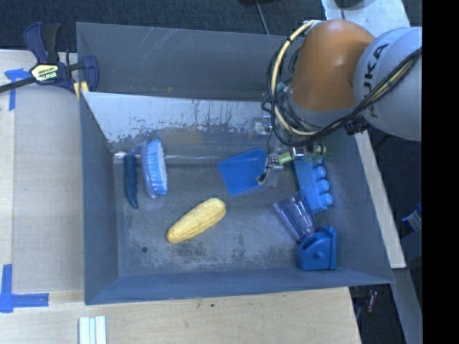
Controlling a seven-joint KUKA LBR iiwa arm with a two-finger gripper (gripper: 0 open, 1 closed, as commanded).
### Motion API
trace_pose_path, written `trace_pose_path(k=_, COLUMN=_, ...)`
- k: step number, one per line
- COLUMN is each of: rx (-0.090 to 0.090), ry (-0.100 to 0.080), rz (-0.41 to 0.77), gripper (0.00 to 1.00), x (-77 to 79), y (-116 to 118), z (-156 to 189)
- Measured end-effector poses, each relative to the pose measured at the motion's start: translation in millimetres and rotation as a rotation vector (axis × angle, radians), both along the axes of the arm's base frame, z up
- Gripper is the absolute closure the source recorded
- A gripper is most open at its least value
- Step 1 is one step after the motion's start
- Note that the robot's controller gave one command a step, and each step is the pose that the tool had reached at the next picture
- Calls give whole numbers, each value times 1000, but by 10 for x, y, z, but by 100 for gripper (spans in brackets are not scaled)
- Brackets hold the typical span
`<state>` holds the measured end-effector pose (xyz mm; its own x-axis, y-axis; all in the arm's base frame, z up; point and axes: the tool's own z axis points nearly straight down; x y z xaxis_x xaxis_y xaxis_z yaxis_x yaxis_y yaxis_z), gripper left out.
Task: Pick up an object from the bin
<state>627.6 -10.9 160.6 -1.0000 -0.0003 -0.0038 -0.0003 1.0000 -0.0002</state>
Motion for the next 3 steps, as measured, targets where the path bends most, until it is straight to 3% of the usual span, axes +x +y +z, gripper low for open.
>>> trace_pose_path(k=1, rx=0, ry=-1, rz=-23, gripper=0, x=-67, y=223, z=-658)
trace_pose_path(k=2, rx=-2, ry=19, rz=-17, gripper=100, x=-143, y=251, z=-898)
trace_pose_path(k=3, rx=-2, ry=19, rz=-17, gripper=100, x=-143, y=252, z=-898)
